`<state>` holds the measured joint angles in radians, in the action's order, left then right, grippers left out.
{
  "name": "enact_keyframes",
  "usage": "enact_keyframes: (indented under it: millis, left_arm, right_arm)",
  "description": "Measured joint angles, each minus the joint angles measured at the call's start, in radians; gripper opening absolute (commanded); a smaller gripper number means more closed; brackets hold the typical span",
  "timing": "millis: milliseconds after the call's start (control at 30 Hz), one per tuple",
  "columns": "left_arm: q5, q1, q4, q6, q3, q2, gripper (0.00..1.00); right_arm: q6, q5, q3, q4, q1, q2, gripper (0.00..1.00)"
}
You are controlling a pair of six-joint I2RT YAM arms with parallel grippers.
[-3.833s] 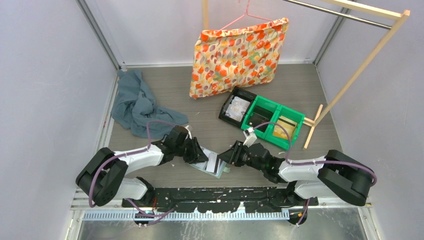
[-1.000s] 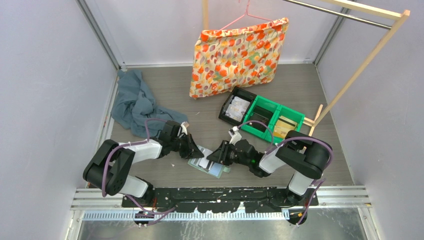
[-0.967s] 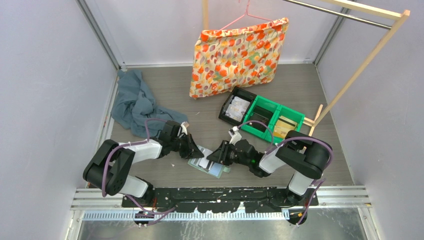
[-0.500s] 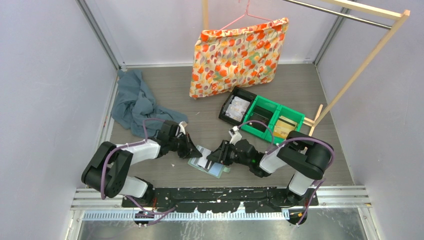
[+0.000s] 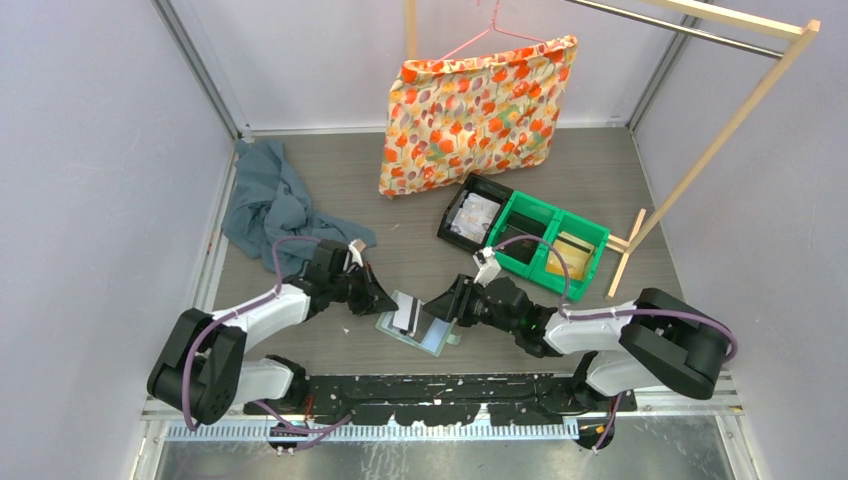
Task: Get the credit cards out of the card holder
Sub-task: Pick up the credit card from the card holder.
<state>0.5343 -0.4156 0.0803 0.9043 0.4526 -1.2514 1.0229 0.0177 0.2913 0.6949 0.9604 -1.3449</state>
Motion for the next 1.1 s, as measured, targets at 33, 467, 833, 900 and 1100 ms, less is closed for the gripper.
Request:
enact_keyframes:
  millis: [33,467,833,900,1100]
  left_arm:
    - [0.0,0.0,0.004,0.0,-0.001,0.002,0.01]
    - [0.005,0.005,0.023,0.024,-0.025,0.103,0.01]
    - [0.019,0.005,0.021,0.042,-0.05,0.113,0.01]
    - [0.021,0.005,0.019,0.042,-0.05,0.113,0.01]
    - [0.021,0.005,0.014,0.044,-0.05,0.109,0.01]
  right_arm:
    - [0.0,-0.002,-0.001,-0.006,-0.001,0.01,0.49]
    - [0.092,0.064,-0.05,0.188,-0.03,-0.176,0.55]
    - [0.257,0.153,-0.04,0.653,-0.042,-0.529,0.55]
    - [0.264,0.158,-0.036,0.667,-0.041,-0.54,0.55]
    - [0.27,0.165,-0.036,0.677,-0.041,-0.541,0.52]
